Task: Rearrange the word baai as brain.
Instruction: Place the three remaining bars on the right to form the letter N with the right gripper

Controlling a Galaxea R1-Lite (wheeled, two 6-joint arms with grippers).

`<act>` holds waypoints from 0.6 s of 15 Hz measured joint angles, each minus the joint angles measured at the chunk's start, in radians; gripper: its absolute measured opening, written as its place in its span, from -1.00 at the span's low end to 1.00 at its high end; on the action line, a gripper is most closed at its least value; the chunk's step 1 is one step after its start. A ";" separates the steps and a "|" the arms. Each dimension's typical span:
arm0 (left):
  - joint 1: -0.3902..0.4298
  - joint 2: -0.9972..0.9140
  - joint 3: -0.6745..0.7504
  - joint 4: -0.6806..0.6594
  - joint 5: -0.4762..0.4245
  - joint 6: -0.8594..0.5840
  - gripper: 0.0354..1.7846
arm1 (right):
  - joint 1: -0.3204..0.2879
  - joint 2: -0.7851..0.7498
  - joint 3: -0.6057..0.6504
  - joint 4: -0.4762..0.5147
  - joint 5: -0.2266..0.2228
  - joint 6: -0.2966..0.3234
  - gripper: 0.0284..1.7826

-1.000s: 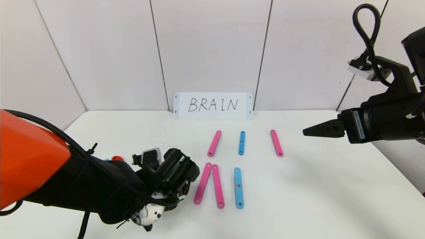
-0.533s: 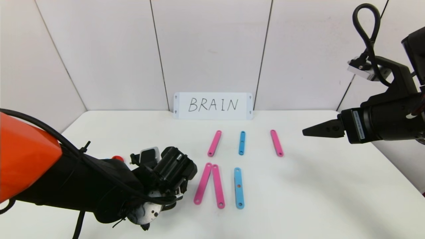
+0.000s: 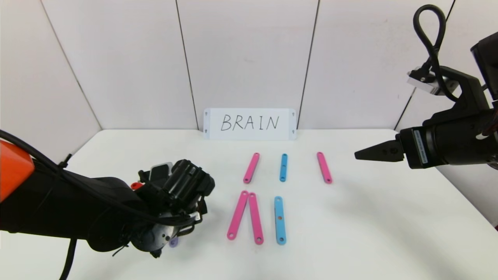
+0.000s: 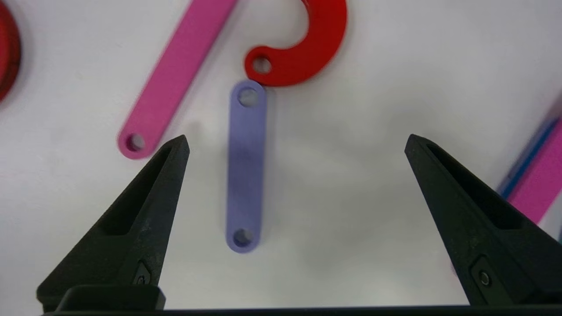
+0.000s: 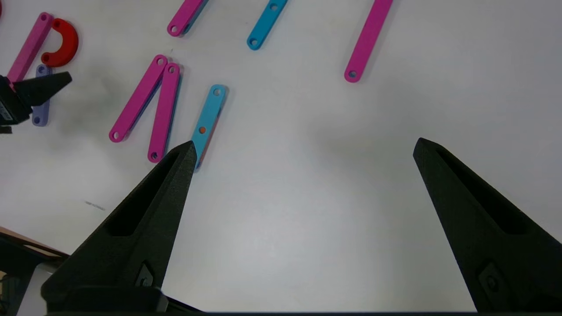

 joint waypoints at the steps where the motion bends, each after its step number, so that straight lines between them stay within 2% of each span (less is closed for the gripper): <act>1: 0.037 -0.009 0.001 -0.001 -0.005 0.024 0.93 | 0.000 0.000 0.000 0.000 0.000 0.000 0.94; 3: 0.105 -0.016 0.003 -0.019 -0.032 0.070 0.93 | 0.000 0.000 0.000 0.000 0.000 0.000 0.94; 5: 0.158 -0.018 0.018 -0.074 -0.110 0.123 0.93 | 0.000 0.002 0.000 0.001 0.000 0.000 0.94; 7: 0.186 -0.017 0.049 -0.144 -0.180 0.179 0.93 | 0.000 0.002 0.001 0.001 0.000 0.000 0.94; 9: 0.195 -0.008 0.072 -0.200 -0.200 0.195 0.93 | 0.000 0.003 0.001 0.001 0.000 -0.001 0.94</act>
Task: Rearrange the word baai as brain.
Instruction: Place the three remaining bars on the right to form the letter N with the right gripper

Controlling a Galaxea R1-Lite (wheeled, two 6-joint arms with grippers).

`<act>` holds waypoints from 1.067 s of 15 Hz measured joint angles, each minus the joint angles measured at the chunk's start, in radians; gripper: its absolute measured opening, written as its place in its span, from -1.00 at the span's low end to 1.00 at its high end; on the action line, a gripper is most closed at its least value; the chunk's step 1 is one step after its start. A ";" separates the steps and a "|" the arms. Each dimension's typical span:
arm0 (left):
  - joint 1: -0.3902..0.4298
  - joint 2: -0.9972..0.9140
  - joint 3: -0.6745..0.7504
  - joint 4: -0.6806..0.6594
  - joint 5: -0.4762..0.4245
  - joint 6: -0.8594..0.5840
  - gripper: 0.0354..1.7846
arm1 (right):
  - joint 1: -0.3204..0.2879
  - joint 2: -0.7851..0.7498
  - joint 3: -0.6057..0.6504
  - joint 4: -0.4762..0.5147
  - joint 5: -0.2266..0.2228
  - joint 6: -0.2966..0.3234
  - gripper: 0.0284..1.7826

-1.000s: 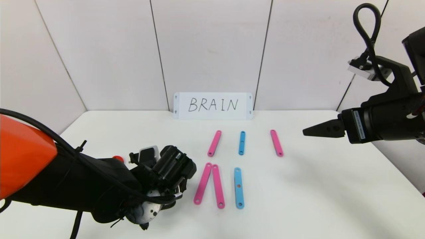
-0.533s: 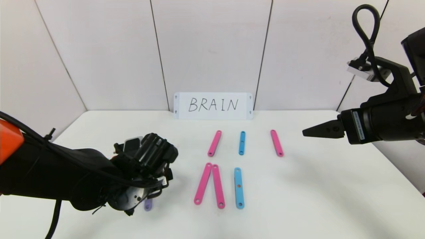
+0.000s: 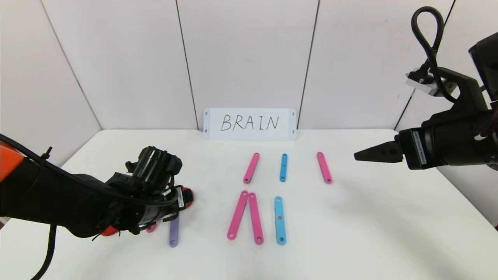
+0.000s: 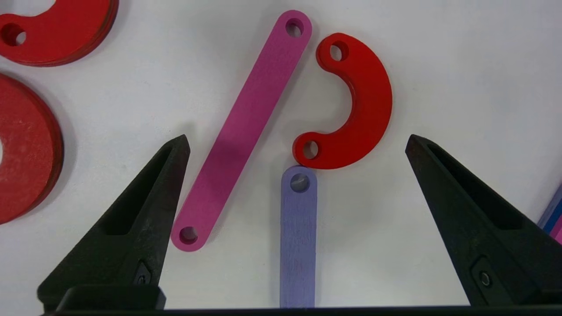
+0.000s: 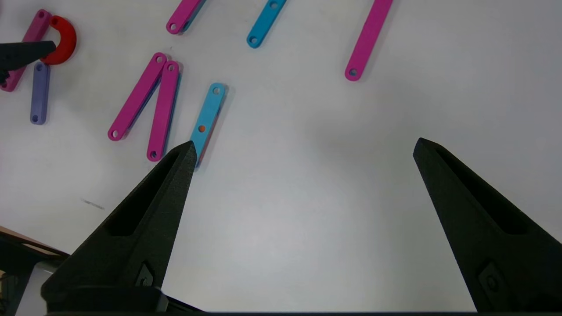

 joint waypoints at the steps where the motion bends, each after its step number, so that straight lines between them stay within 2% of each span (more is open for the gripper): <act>1: 0.002 0.006 0.006 -0.005 0.000 0.001 0.93 | 0.000 0.000 0.000 0.000 0.000 -0.001 0.94; 10: -0.004 0.021 0.016 -0.006 -0.014 0.000 0.93 | 0.001 0.001 0.002 0.000 0.002 -0.002 0.94; 16: -0.041 0.028 0.030 -0.011 -0.014 0.000 0.93 | 0.004 0.001 0.002 0.000 0.000 -0.002 0.94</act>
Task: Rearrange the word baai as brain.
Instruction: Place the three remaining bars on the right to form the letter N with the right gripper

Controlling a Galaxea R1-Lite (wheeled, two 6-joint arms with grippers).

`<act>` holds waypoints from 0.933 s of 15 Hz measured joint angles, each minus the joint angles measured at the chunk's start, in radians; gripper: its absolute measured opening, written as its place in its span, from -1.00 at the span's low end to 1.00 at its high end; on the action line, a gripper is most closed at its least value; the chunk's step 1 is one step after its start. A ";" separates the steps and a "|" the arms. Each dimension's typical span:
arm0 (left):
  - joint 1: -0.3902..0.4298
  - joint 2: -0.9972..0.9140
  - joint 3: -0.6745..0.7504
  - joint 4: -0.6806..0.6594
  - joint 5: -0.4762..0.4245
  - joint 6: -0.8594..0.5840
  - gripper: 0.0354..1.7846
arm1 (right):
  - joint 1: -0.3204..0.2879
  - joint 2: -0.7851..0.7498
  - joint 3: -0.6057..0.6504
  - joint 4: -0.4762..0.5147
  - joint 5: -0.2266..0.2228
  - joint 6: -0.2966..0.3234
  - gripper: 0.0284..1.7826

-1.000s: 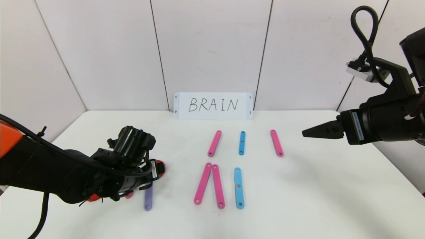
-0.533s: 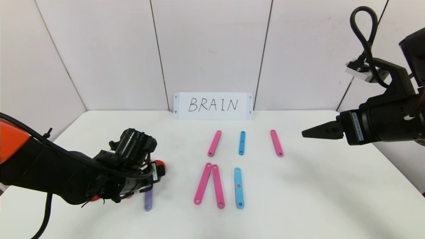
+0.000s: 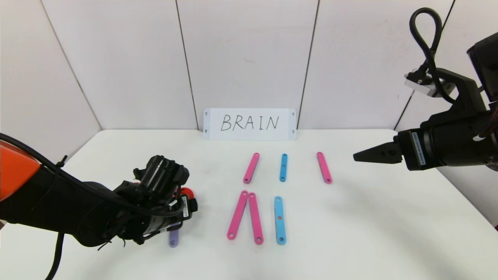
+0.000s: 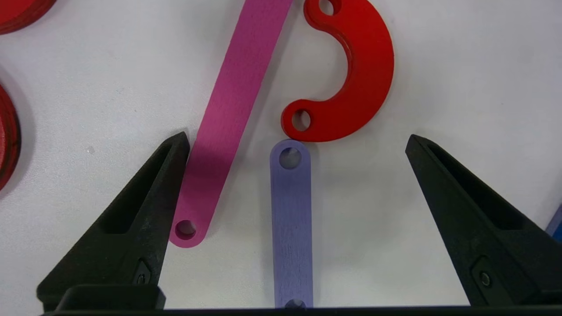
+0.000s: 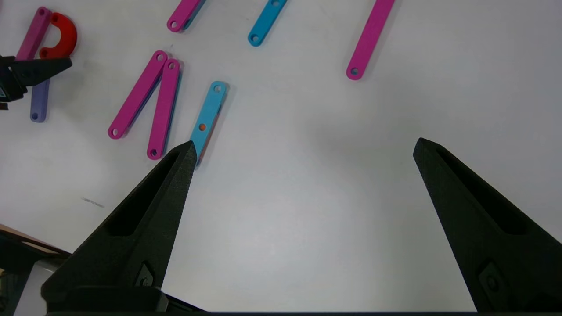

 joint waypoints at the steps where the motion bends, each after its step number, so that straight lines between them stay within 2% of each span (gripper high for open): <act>1: -0.001 0.000 0.002 -0.001 0.000 0.000 0.93 | 0.000 0.000 0.000 0.000 0.000 0.000 0.94; 14: 0.002 -0.011 0.002 0.004 -0.001 0.000 0.93 | 0.000 0.000 0.000 -0.002 -0.002 0.002 0.94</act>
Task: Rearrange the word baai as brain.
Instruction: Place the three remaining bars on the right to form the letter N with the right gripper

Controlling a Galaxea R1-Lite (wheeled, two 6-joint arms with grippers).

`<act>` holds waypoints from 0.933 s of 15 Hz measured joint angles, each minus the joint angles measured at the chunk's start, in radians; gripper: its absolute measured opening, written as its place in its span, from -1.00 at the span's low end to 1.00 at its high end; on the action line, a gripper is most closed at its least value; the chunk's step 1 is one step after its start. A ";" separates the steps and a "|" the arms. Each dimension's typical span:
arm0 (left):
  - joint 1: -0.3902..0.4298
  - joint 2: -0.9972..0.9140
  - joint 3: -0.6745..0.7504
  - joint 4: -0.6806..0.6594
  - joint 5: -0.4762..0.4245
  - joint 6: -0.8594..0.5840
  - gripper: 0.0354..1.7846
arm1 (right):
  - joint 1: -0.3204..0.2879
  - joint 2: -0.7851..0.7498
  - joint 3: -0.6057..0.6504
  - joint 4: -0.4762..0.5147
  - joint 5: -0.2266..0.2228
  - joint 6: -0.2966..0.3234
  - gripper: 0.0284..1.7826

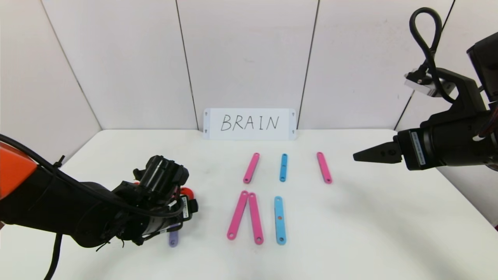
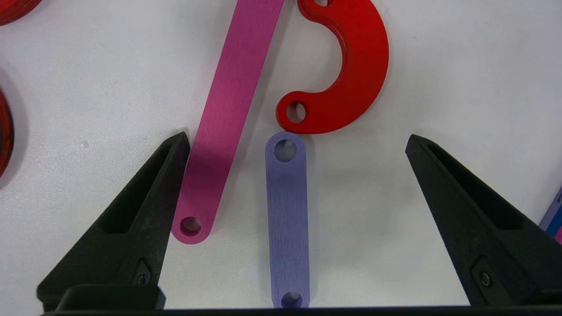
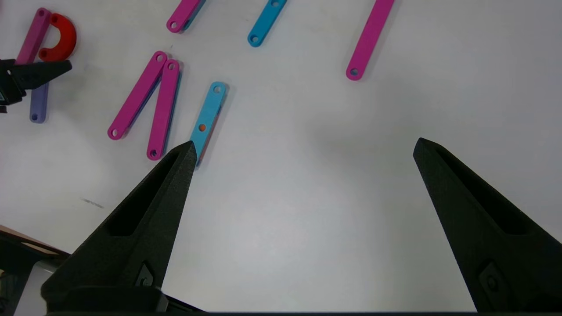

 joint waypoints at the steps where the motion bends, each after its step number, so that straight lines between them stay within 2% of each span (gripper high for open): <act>1: 0.011 -0.010 -0.004 0.001 0.000 0.005 0.93 | 0.000 -0.001 0.000 0.000 0.000 0.000 0.94; 4: 0.046 -0.077 -0.011 -0.001 0.000 0.072 0.93 | -0.002 -0.003 -0.002 0.000 -0.003 0.001 0.94; 8: 0.067 -0.203 -0.059 0.004 -0.009 0.262 0.93 | -0.009 -0.011 -0.003 0.000 -0.003 0.001 0.94; 11: 0.067 -0.290 -0.127 0.010 -0.059 0.383 0.93 | -0.020 -0.017 -0.007 -0.002 -0.003 0.001 0.94; 14: 0.067 -0.362 -0.152 0.060 -0.112 0.433 0.93 | -0.023 -0.017 -0.007 -0.025 -0.003 0.005 0.94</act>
